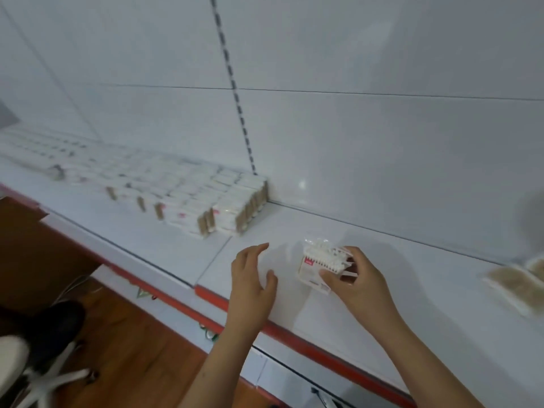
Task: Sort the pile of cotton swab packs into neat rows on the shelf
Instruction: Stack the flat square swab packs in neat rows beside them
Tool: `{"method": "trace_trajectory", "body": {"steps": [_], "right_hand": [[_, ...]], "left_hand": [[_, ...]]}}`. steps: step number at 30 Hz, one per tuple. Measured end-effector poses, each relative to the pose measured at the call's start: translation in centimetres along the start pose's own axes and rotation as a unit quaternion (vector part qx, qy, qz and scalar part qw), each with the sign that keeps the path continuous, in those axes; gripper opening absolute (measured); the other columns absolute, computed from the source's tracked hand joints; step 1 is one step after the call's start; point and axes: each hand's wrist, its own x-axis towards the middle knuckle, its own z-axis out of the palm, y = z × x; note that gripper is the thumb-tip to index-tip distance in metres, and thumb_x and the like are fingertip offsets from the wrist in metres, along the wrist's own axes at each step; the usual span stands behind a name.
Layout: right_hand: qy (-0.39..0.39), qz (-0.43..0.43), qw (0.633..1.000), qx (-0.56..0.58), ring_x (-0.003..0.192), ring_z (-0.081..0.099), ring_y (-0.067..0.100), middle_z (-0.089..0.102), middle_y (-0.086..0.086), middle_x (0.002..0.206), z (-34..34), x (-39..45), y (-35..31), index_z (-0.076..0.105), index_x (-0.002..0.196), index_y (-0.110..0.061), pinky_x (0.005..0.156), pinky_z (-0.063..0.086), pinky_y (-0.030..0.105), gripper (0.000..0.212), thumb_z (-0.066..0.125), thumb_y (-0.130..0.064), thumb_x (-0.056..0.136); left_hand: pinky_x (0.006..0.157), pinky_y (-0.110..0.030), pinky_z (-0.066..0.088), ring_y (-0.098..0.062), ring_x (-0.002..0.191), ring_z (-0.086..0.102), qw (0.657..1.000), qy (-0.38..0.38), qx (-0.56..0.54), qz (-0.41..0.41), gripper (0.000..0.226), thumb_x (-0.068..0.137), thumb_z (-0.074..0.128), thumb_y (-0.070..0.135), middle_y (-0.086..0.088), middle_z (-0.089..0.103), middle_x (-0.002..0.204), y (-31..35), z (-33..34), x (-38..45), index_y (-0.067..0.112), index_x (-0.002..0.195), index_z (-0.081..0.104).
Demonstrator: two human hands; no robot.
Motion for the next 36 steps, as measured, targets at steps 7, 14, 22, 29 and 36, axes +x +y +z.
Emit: {"method": "trace_trajectory", "body": {"steps": [7,14,22,29,36], "right_hand": [[-0.056,-0.046,0.997,-0.040,0.098,0.060,-0.002,0.060,-0.006,0.115,11.4,3.4,-3.4,0.053,0.115,-0.030,0.072,0.052,0.010,0.042,0.080,-0.025,0.082],[-0.030,-0.066,0.995,-0.062,0.098,0.060,0.000,0.059,-0.007,0.116,19.3,7.9,-6.4,0.050,0.121,-0.029,0.078,0.053,0.013,0.052,0.081,-0.032,0.080],[0.052,-0.034,0.993,-0.102,0.079,0.061,-0.001,0.063,-0.011,0.091,21.2,7.5,-6.4,0.051,0.109,-0.028,0.064,0.046,0.007,0.039,0.079,-0.035,0.082],[0.022,-0.053,0.979,-0.197,0.082,0.062,0.000,0.066,-0.017,0.096,22.5,7.4,-6.2,0.053,0.123,-0.034,0.071,0.054,0.023,0.037,0.060,-0.053,0.091],[0.089,-0.085,0.961,-0.248,0.086,0.058,0.005,0.060,-0.011,0.106,18.4,7.0,-7.3,0.054,0.117,-0.029,0.075,0.053,0.031,0.054,0.027,-0.068,0.092]], "left_hand": [[0.109,-0.028,0.037,-0.013,0.134,0.040,0.992,0.093,0.023,-0.082,0.051,0.098,0.060,0.026,0.008,0.030,0.152,-6.1,-6.6,4.0,0.033,0.145,0.041],[0.063,-0.006,0.046,0.007,0.093,0.055,0.988,0.101,-0.041,-0.107,0.043,0.089,0.070,0.045,0.014,0.046,0.120,-8.7,-9.0,7.2,0.040,0.123,0.046],[0.078,-0.015,0.054,0.001,0.089,0.062,0.990,0.053,-0.106,-0.072,0.042,0.085,0.079,0.029,0.013,0.055,0.112,-10.9,-9.1,9.4,0.028,0.121,0.055],[0.087,-0.019,0.053,0.000,0.098,0.060,0.993,0.034,-0.108,-0.039,0.055,0.083,0.081,0.028,0.014,0.050,0.118,-11.5,-9.4,9.4,0.032,0.128,0.050],[0.082,-0.009,0.043,-0.002,0.099,0.053,0.990,0.098,-0.074,0.069,0.035,0.089,0.071,0.028,0.011,0.048,0.111,-8.6,-10.0,9.3,0.022,0.119,0.053]]}}
